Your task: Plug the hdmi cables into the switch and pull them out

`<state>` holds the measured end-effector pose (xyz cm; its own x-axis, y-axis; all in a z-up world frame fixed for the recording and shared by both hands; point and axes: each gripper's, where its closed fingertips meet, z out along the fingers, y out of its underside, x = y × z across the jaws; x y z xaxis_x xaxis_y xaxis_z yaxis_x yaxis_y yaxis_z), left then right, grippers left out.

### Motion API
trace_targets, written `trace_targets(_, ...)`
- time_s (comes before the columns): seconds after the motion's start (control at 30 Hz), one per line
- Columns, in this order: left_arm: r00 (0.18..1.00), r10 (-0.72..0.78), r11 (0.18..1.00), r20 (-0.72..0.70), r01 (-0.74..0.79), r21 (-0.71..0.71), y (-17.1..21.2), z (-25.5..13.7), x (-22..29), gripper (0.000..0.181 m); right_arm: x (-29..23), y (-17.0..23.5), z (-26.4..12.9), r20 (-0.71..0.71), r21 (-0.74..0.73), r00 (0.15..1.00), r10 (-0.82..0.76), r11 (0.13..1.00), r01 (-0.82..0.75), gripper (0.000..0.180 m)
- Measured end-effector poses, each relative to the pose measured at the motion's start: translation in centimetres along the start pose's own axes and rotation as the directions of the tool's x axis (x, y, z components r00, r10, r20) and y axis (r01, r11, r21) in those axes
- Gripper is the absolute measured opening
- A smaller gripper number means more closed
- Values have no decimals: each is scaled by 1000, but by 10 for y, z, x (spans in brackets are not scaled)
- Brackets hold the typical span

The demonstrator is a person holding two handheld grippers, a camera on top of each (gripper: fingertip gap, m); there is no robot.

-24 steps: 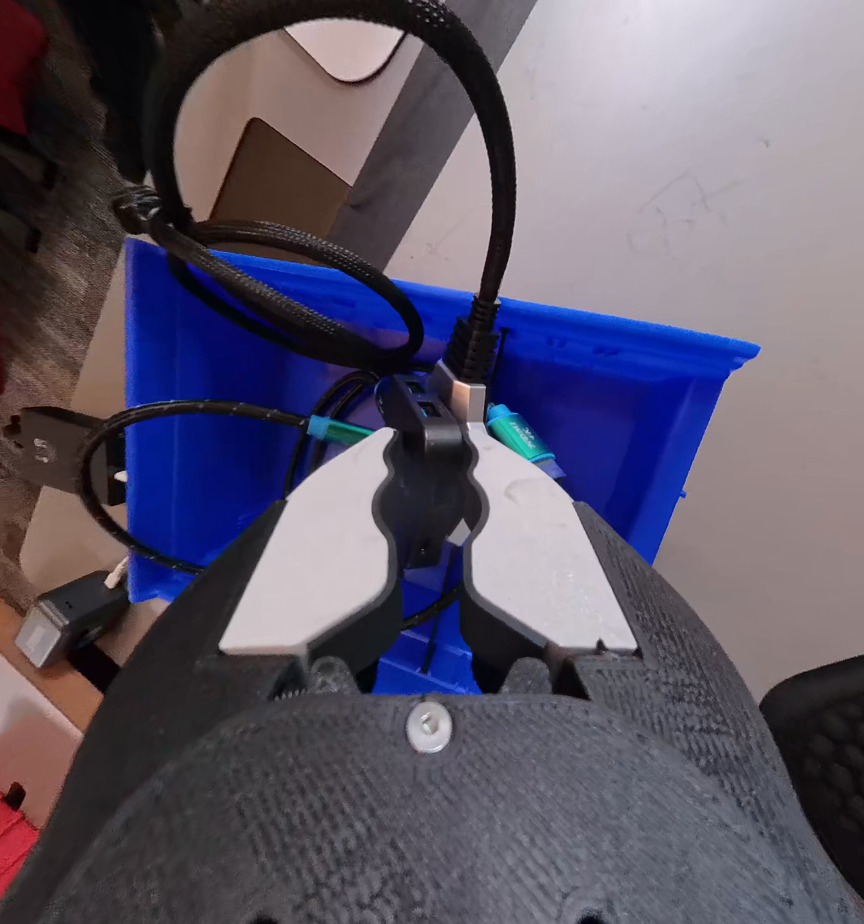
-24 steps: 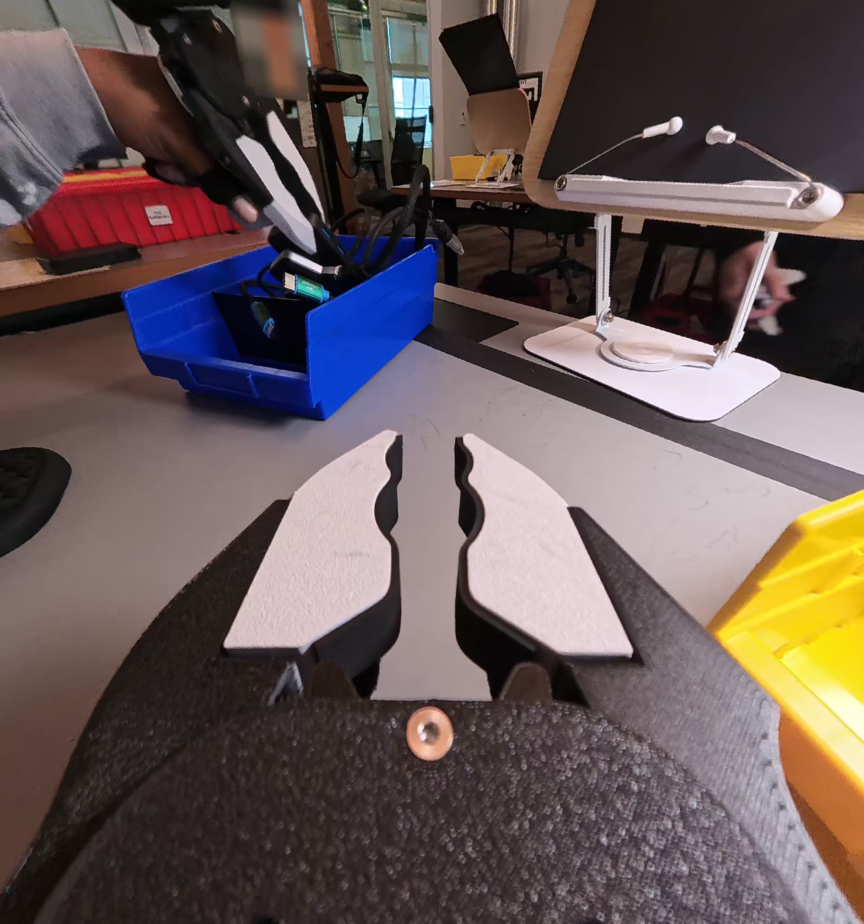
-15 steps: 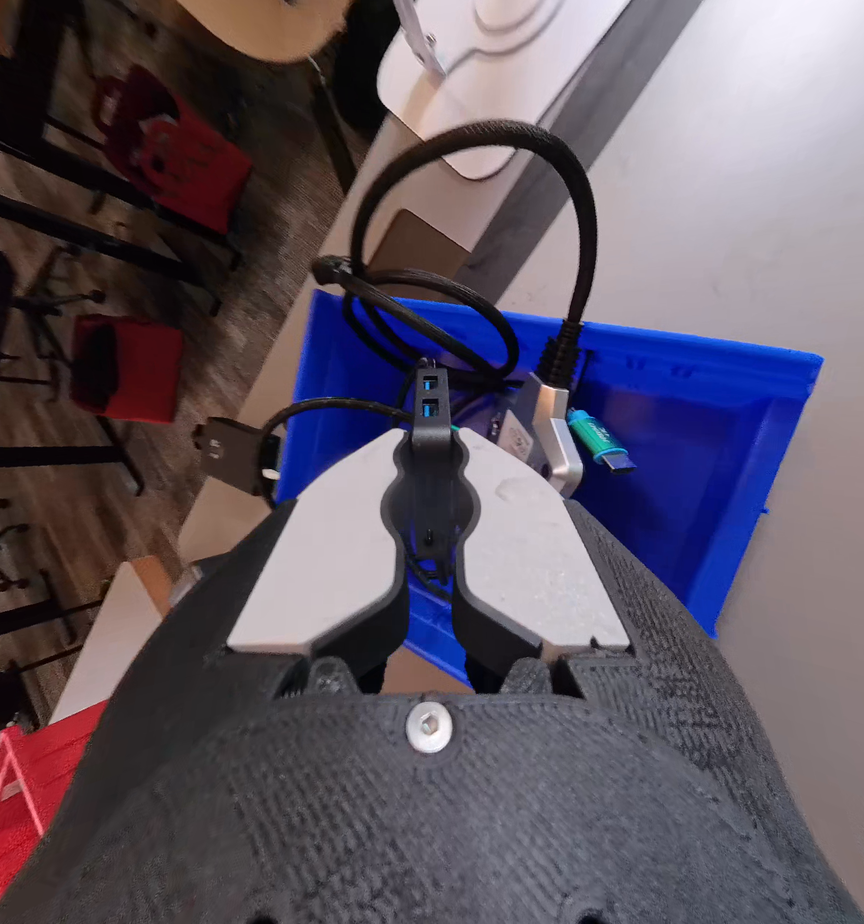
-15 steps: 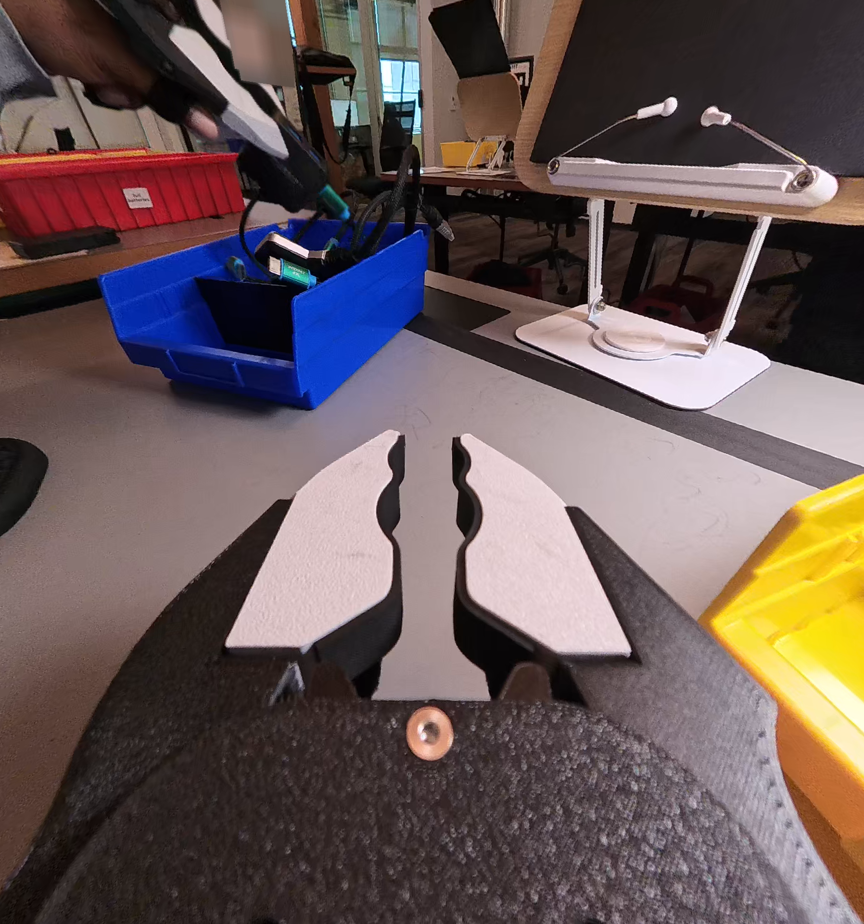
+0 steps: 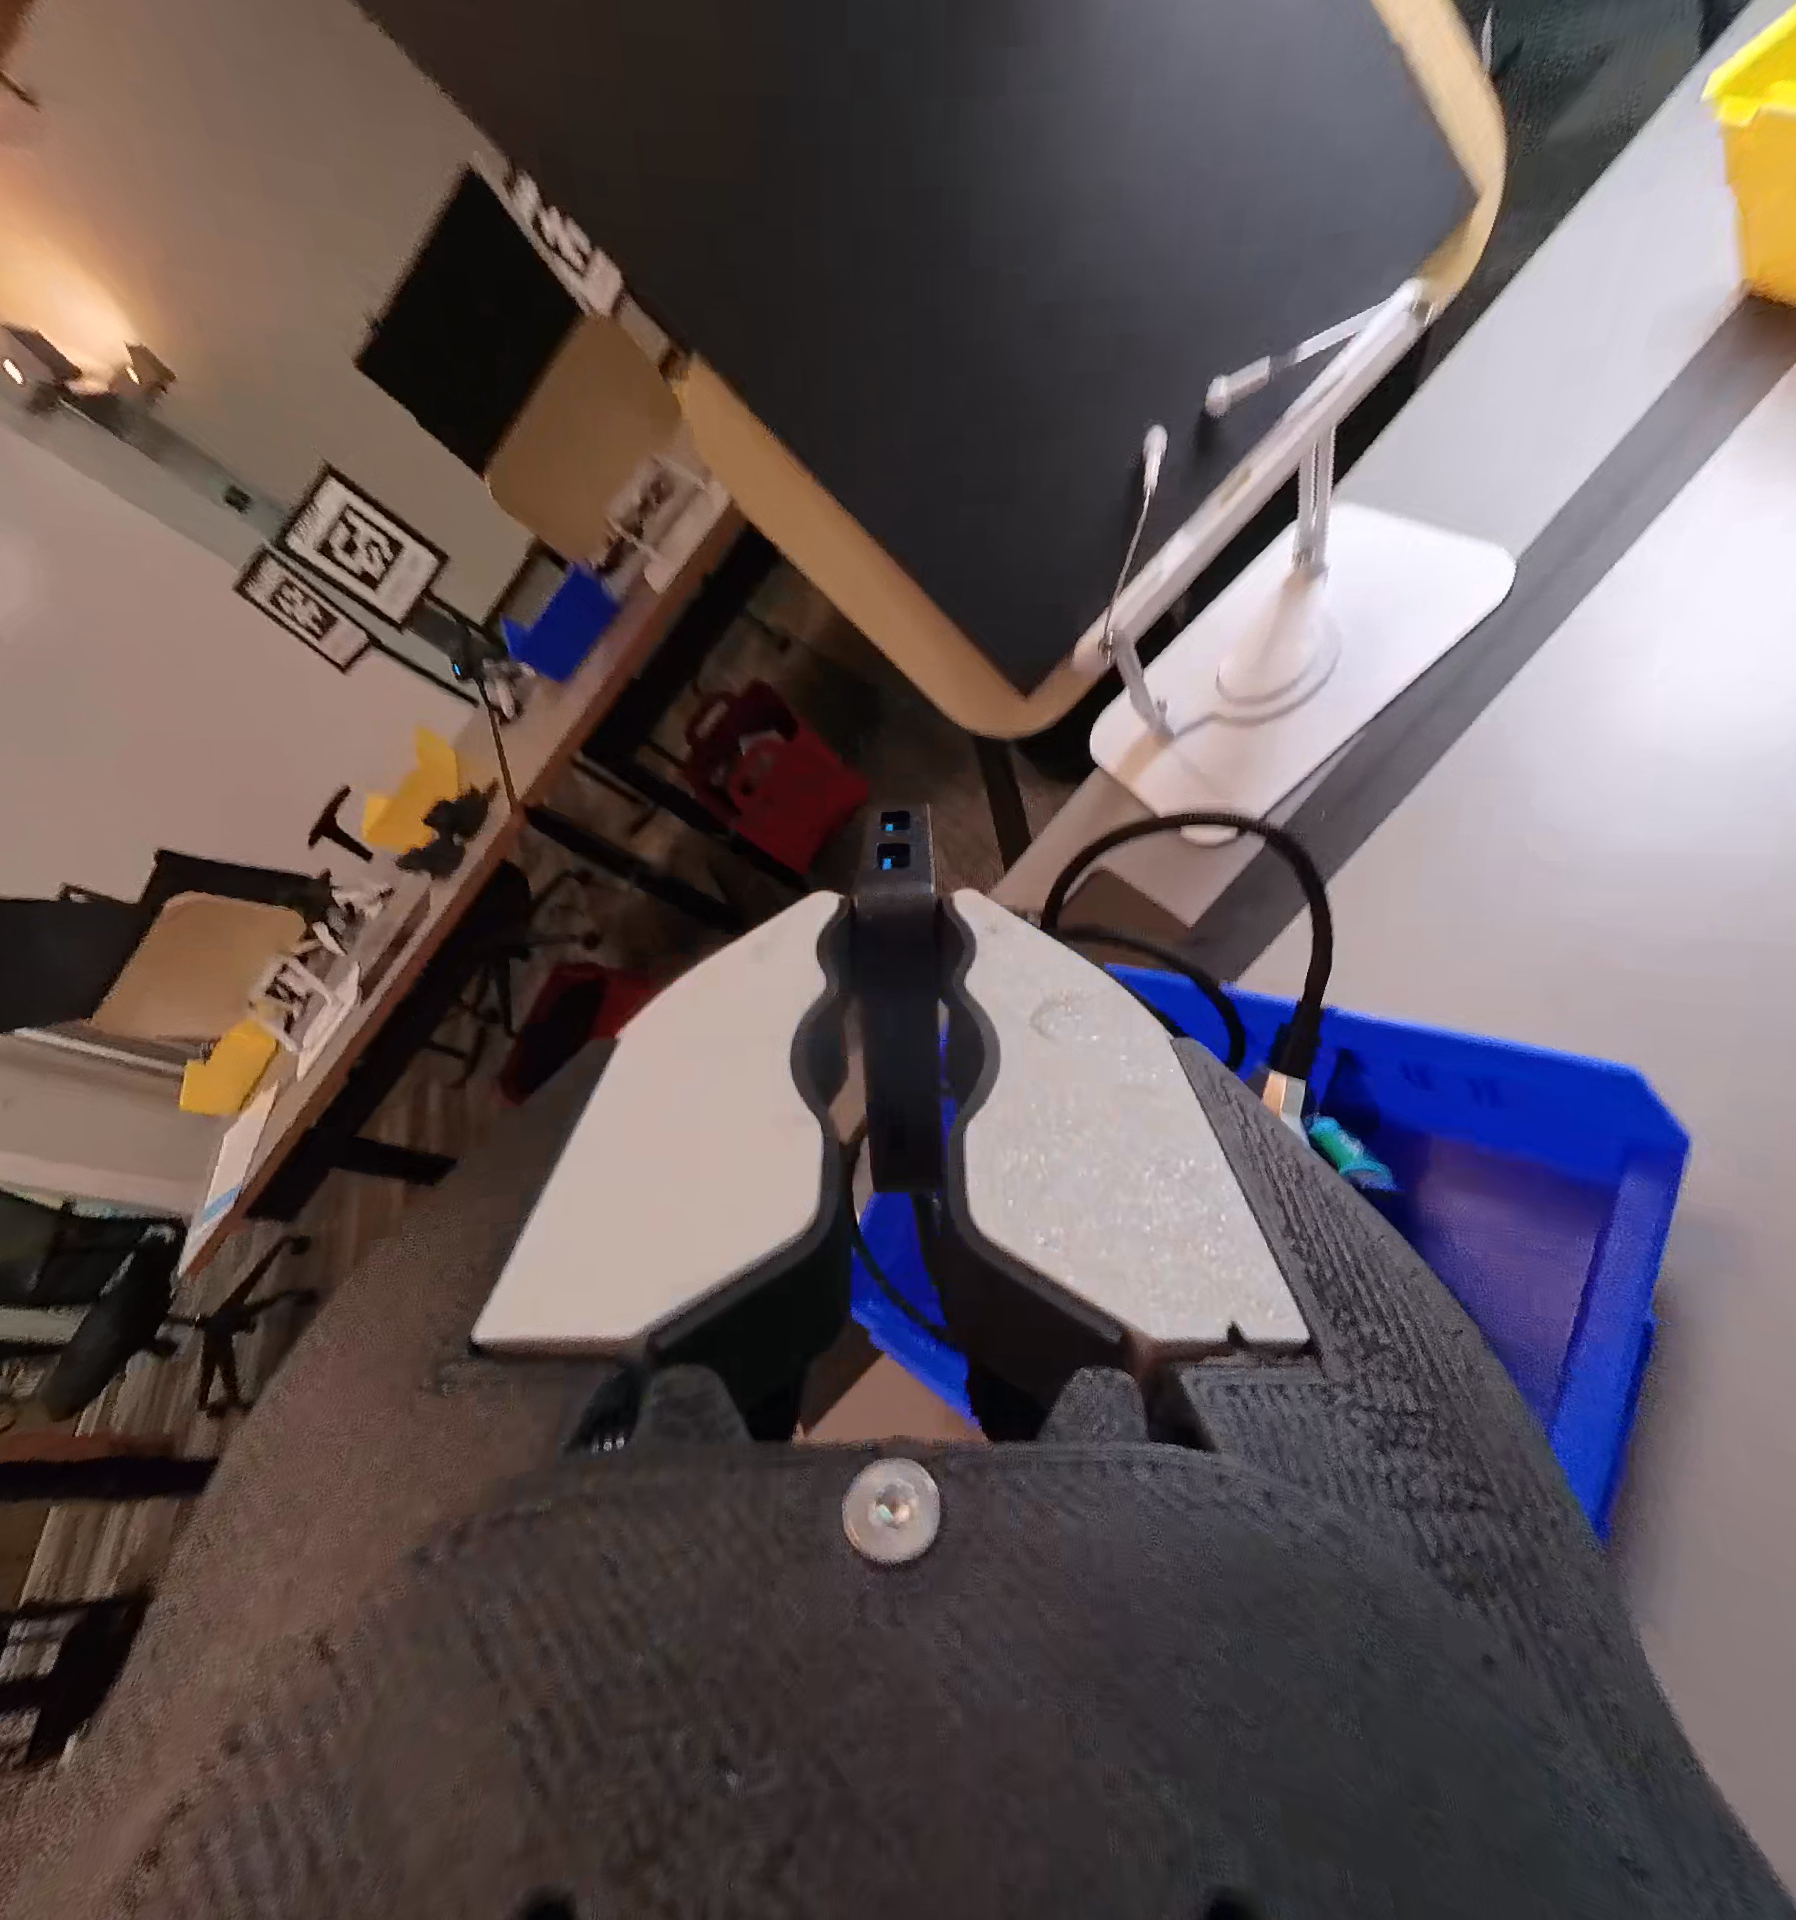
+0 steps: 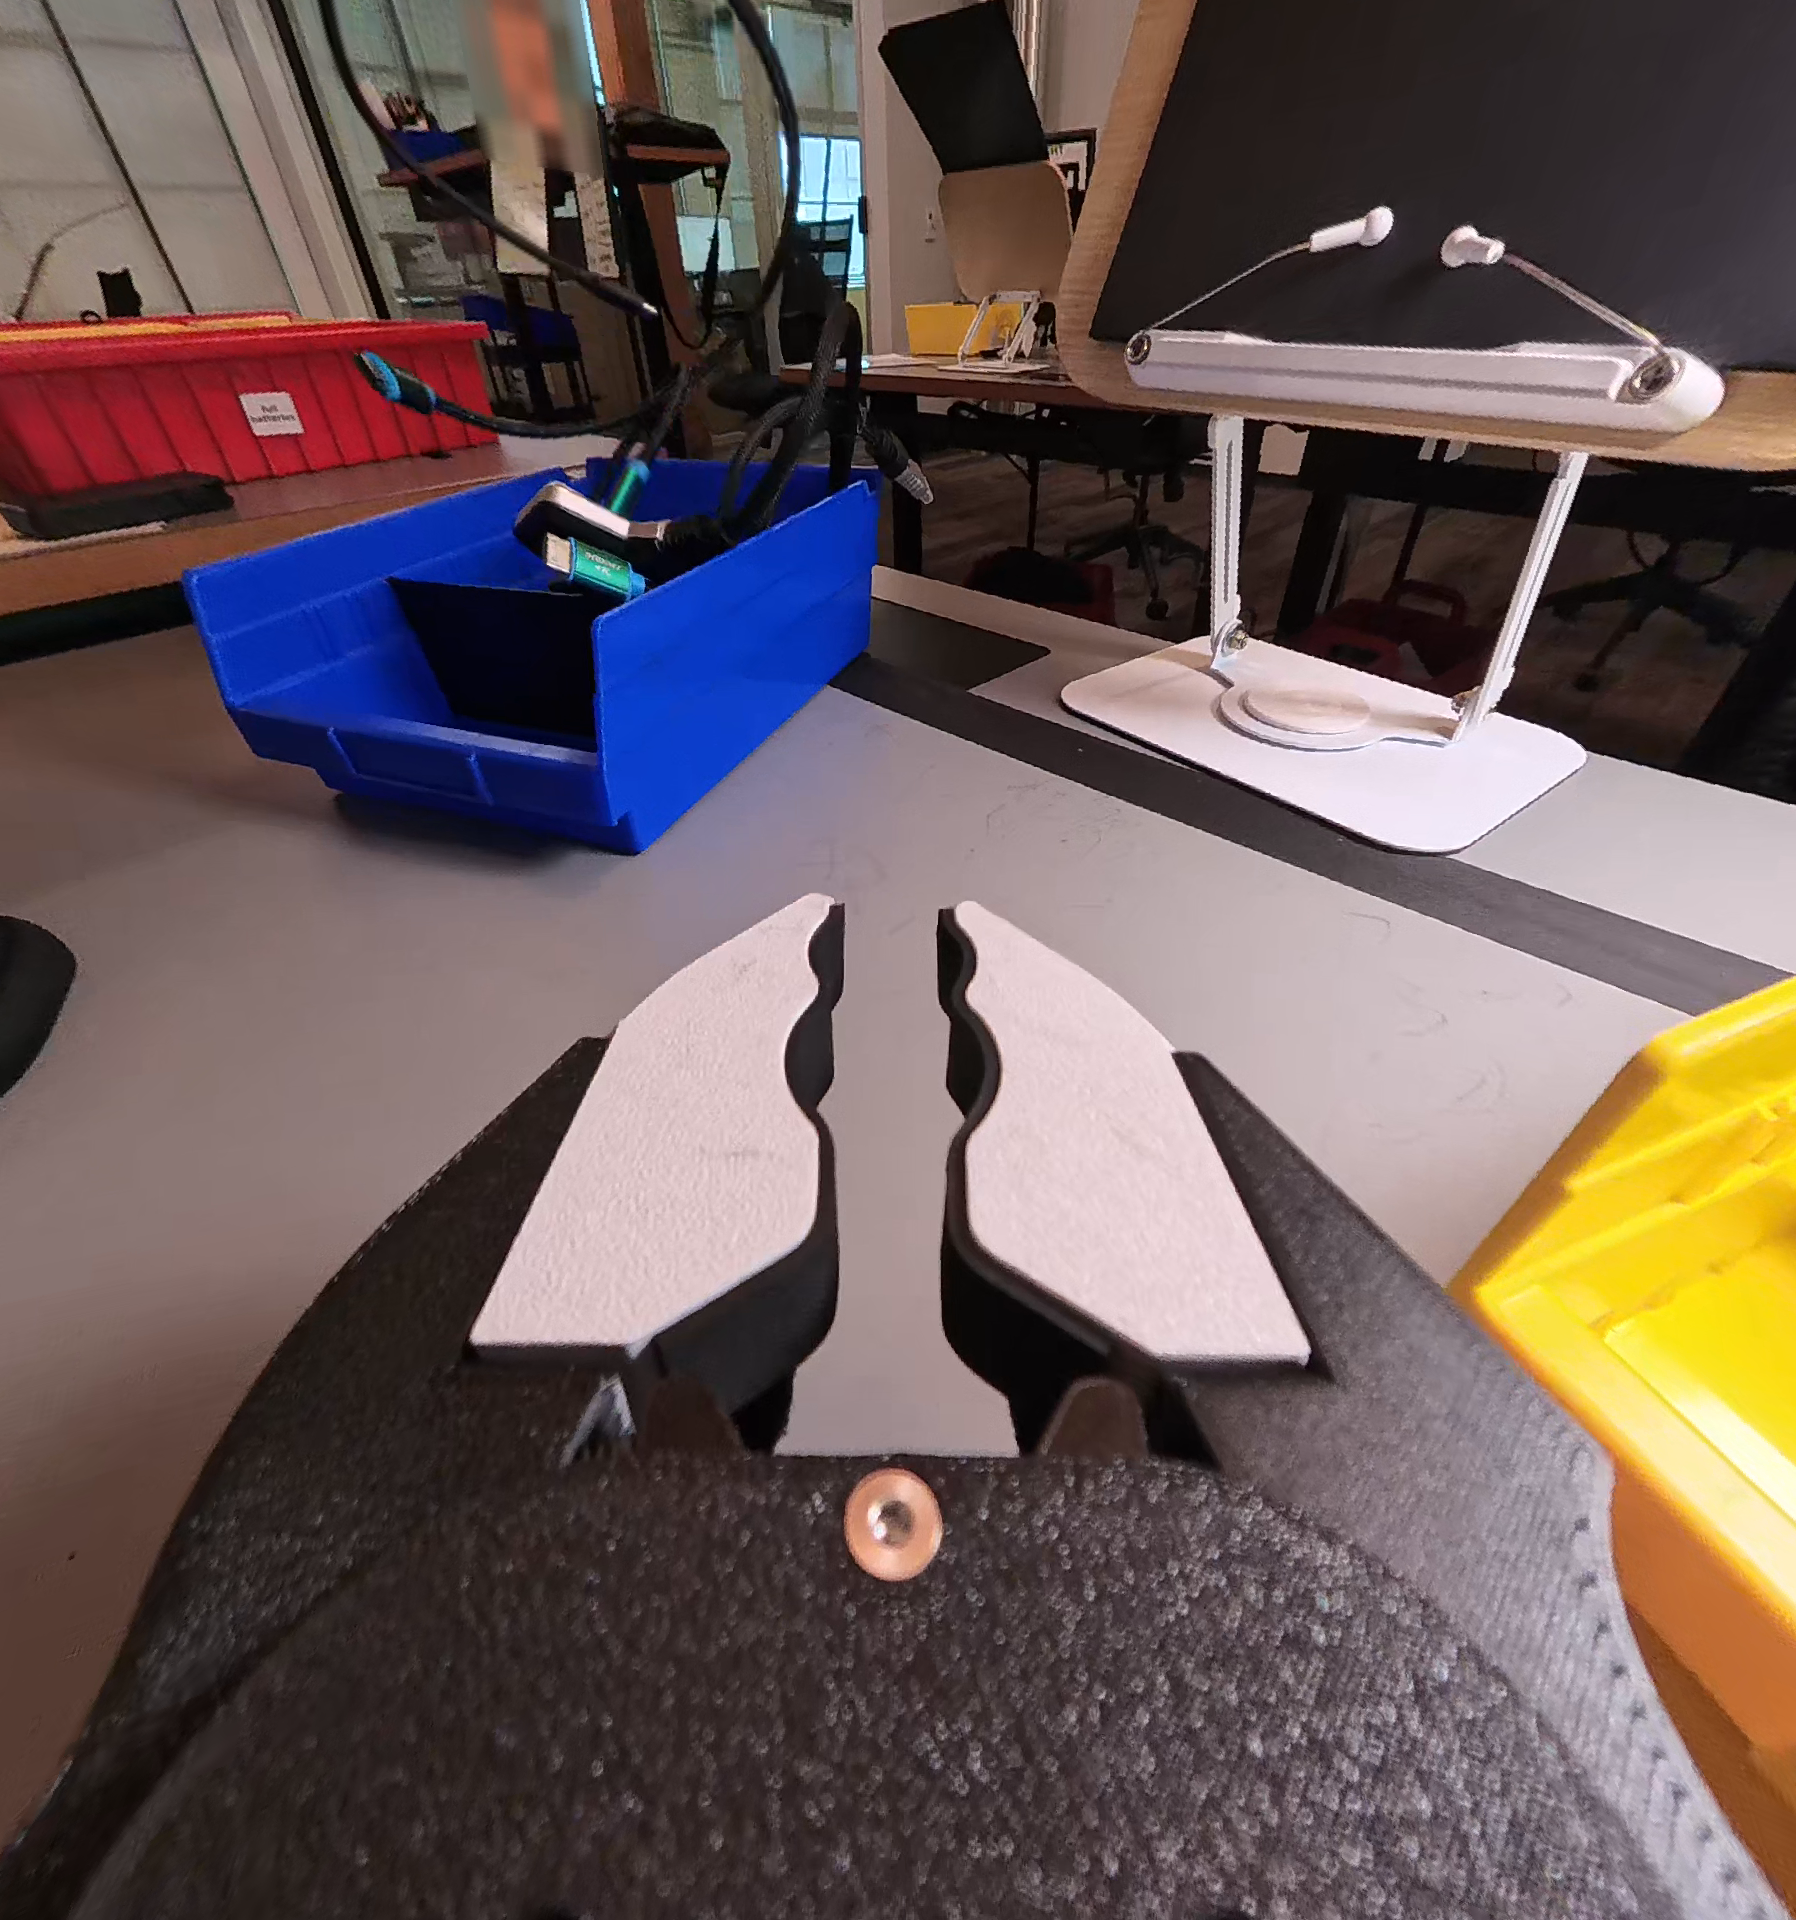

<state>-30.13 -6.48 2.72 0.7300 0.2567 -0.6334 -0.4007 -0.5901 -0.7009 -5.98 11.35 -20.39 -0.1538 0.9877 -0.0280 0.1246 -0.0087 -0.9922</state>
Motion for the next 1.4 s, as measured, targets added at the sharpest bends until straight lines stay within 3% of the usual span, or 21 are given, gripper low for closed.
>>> trace_targets(0.17,1000,0,982,6,-1,188,-54,-31,11,15,-3,-28,-1,-1,64,1000,-3,998,3,17)
trace_targets(0.43,997,-71,905,-35,79,419,-123,-55,20,15,-45,-161,-2,84,275,989,-124,956,97,19)
trace_targets(0.53,967,-168,803,-194,248,542,-146,-71,36,15,-66,-197,-5,156,342,979,-129,937,68,20)
trace_targets(0.67,884,-194,621,-425,446,644,-166,-96,76,15,-100,-196,-1,305,319,943,-132,947,29,20)
trace_targets(0.7,864,-186,590,-467,478,650,-168,-98,88,15,-100,-194,1,275,323,950,-148,945,54,22)
trace_targets(0.77,819,-152,569,-553,530,628,-169,-98,113,15,-83,-194,1,82,354,964,-254,912,210,29)
trace_targets(0.83,789,-121,557,-602,556,617,-171,-99,132,15,-70,-199,-4,-42,333,929,-367,872,359,41)
trace_targets(0.93,732,-61,516,-678,605,607,-177,-113,155,15,-70,-190,-4,-16,272,889,-458,854,444,54)
trace_targets(0.97,713,-37,501,-700,619,605,-178,-119,163,16,-71,-188,-4,-21,283,871,-490,833,475,51)
trace_targets(1.07,679,21,435,-734,655,618,-179,-139,175,15,-76,-188,-7,-80,319,801,-594,746,585,9)
trace_targets(1.1,698,24,414,-716,645,643,-176,-143,175,15,-78,-190,-10,-81,318,782,-618,727,609,5)
trace_targets(1.2,733,-23,376,-680,637,673,-160,-138,167,15,-71,-202,-25,-115,272,746,-656,702,659,6)
trace_targets(1.33,548,-25,392,-836,775,496,-152,-124,172,15,-61,-214,-49,-194,171,677,-710,656,736,6)
trace_targets(1.4,523,-28,414,-852,782,466,-149,-117,177,17,-57,-213,-54,-174,116,683,-710,674,730,6)
